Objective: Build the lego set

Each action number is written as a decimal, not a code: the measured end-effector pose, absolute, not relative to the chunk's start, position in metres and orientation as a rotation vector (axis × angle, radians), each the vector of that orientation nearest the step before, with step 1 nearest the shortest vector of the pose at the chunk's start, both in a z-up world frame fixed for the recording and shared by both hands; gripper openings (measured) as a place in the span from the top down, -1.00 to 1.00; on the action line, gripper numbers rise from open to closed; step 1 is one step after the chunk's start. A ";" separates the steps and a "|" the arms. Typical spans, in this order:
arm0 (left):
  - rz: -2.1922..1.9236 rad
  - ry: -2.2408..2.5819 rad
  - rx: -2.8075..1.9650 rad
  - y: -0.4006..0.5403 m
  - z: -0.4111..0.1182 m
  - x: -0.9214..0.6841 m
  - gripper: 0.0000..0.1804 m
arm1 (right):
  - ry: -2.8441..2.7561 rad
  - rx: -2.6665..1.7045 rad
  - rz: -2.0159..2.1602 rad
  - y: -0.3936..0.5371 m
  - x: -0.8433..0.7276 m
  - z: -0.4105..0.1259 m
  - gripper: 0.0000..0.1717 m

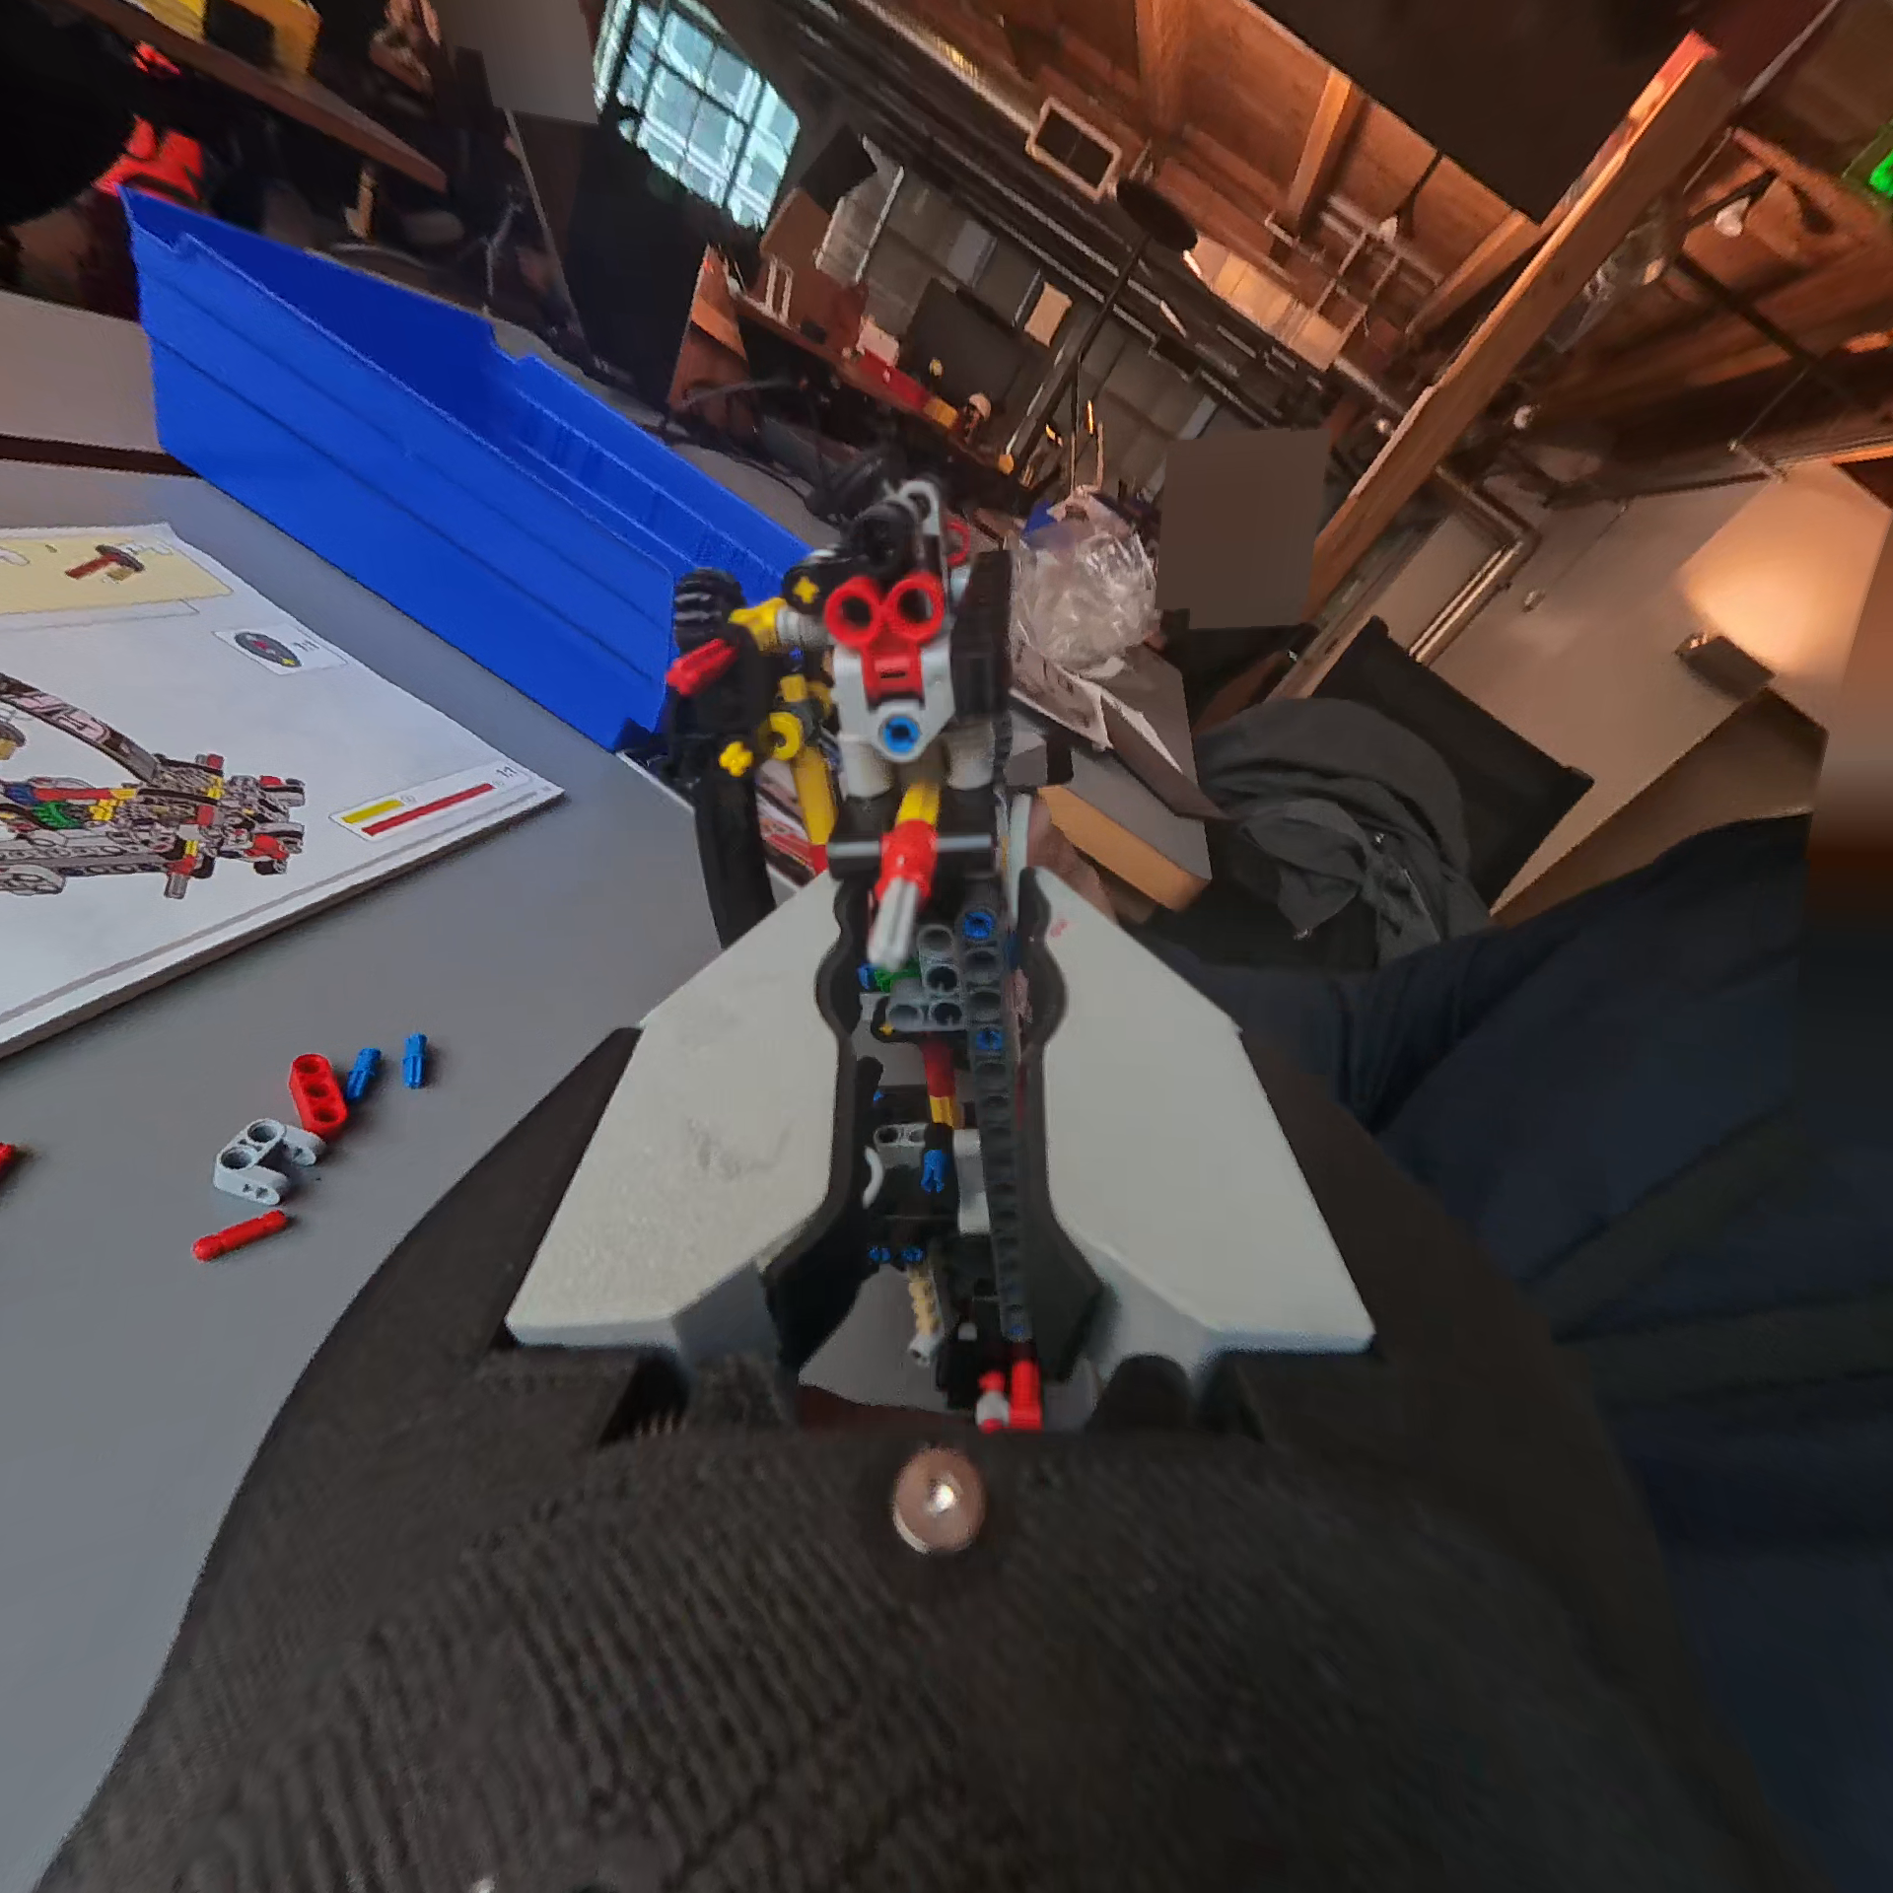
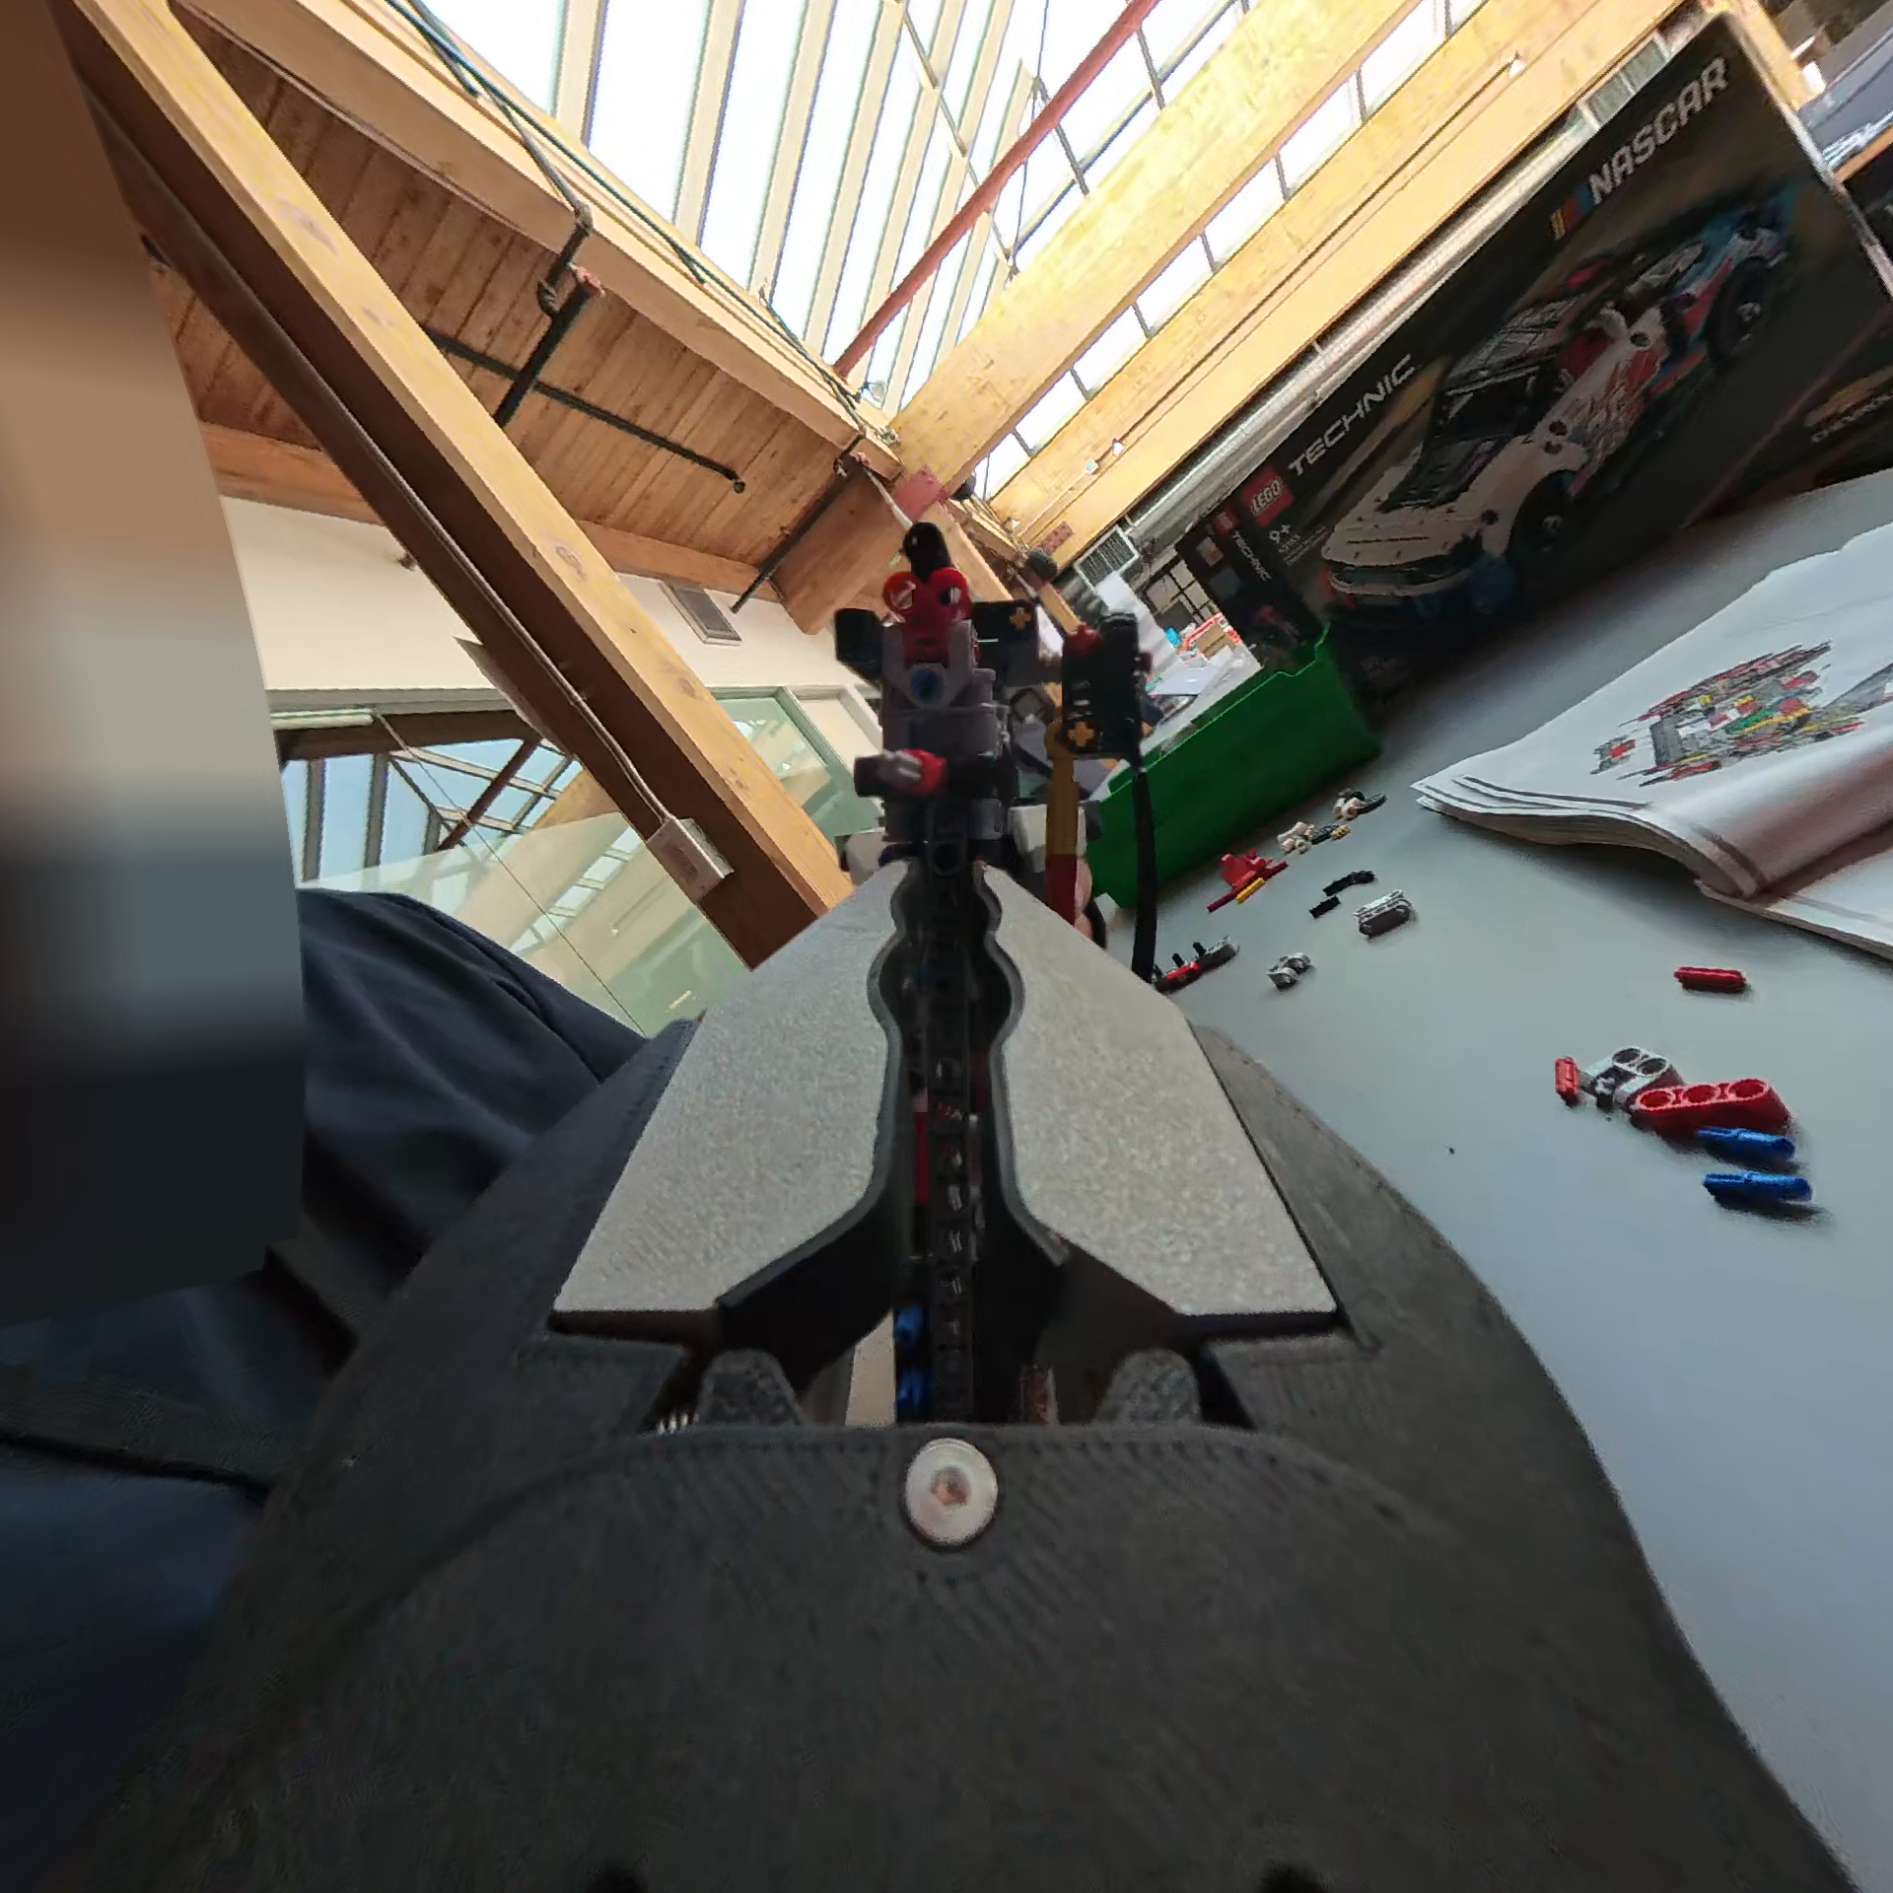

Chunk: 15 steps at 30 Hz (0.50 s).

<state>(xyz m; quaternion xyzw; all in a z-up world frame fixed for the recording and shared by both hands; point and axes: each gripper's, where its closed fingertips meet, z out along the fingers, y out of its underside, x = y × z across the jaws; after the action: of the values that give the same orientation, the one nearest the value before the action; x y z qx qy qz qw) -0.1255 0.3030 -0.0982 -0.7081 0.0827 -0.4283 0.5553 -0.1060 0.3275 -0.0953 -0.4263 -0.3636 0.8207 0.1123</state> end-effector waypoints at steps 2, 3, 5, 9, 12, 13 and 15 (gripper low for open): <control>-1.006 0.236 -1.691 0.301 -0.101 -0.119 0.71 | -1.106 -1.256 2.391 0.322 -0.110 -0.096 0.95; -1.019 0.242 -1.695 0.300 -0.103 -0.115 0.71 | -1.116 -1.251 2.397 0.319 -0.110 -0.094 0.95; -1.026 0.233 -1.679 0.299 -0.102 -0.111 0.71 | -1.115 -1.239 2.406 0.318 -0.110 -0.091 0.95; -1.060 0.219 -1.603 0.295 -0.096 -0.106 0.72 | -1.138 -1.262 2.371 0.320 -0.106 -0.093 0.95; -1.054 0.189 -1.596 0.295 -0.098 -0.110 0.72 | -1.106 -1.248 2.419 0.324 -0.094 -0.091 0.95; -1.046 0.185 -1.591 0.295 -0.099 -0.112 0.72 | -1.098 -1.234 2.451 0.323 -0.090 -0.089 0.96; -1.026 0.177 -1.581 0.296 -0.097 -0.113 0.72 | -1.119 -1.243 2.447 0.319 -0.088 -0.089 0.96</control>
<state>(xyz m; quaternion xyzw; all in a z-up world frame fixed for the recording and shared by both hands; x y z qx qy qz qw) -0.1129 0.2959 -0.0974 -0.6778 0.0759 -0.4397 0.5844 -0.0882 0.3192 -0.0892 -0.4177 -0.3762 0.8223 0.0886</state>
